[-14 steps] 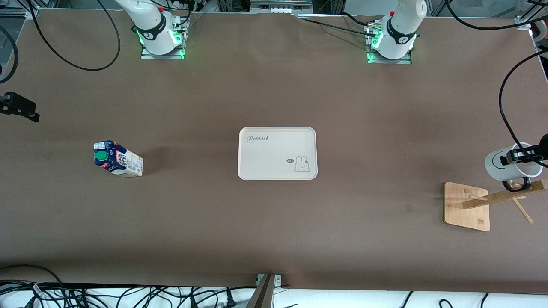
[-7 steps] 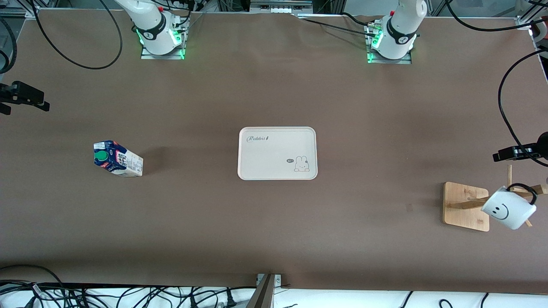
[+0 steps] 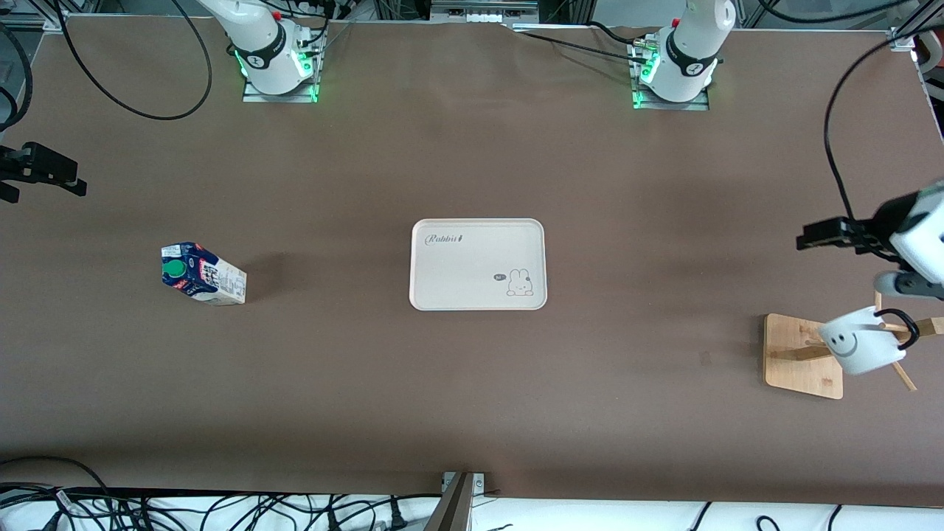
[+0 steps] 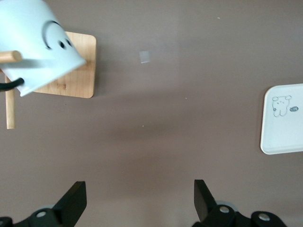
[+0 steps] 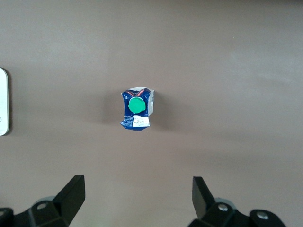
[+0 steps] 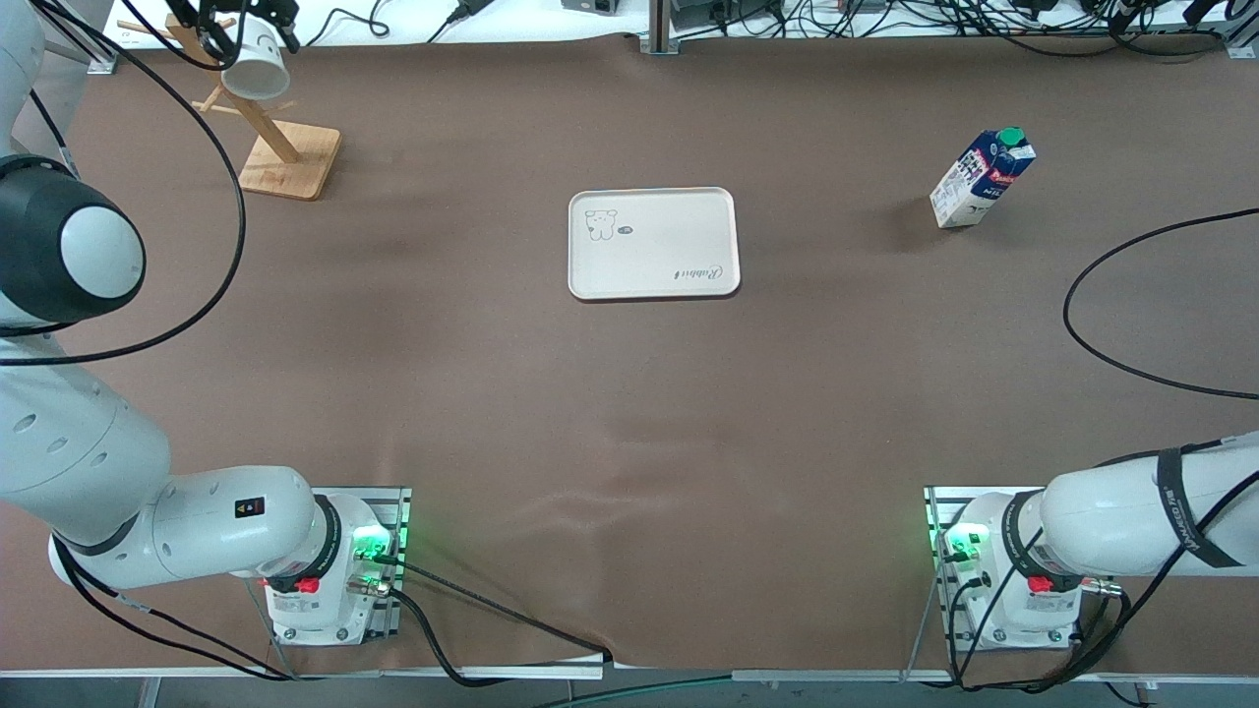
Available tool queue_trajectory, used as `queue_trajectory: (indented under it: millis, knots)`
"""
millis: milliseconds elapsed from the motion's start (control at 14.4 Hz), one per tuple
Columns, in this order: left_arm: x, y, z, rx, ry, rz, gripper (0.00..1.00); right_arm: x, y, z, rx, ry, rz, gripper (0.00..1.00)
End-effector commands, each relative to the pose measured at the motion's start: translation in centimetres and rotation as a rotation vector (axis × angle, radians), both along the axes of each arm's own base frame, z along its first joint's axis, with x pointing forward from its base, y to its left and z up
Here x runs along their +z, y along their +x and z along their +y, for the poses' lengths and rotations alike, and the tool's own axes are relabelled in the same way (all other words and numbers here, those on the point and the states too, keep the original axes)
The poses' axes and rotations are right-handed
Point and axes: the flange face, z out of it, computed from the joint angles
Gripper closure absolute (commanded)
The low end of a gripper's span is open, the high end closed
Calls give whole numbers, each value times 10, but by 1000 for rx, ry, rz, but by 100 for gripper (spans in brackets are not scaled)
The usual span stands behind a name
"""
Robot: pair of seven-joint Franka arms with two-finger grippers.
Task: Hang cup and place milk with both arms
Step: 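Open the left gripper and withdraw it from the hung mug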
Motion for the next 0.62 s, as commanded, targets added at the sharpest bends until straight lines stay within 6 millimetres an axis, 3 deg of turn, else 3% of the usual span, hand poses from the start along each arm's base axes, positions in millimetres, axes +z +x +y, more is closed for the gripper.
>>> queue_trajectory:
  millis: [0,69,139,347,556]
  knots:
    - [8,-7,-5,-21,22,1,0,8,-5,-2,8,7,-6,0]
    - [14,-9,-2,-15,26,-10,0,6,-5,-1,6,10,1,0]
    - [27,-17,-13,-26,32,-42,0,6,-5,-2,3,8,2,0]
    - [24,-44,-30,-26,57,-126,0,6,-5,-3,3,7,2,0]
    - [30,-83,-30,-2,64,-234,0,2,-4,-6,0,7,9,0]
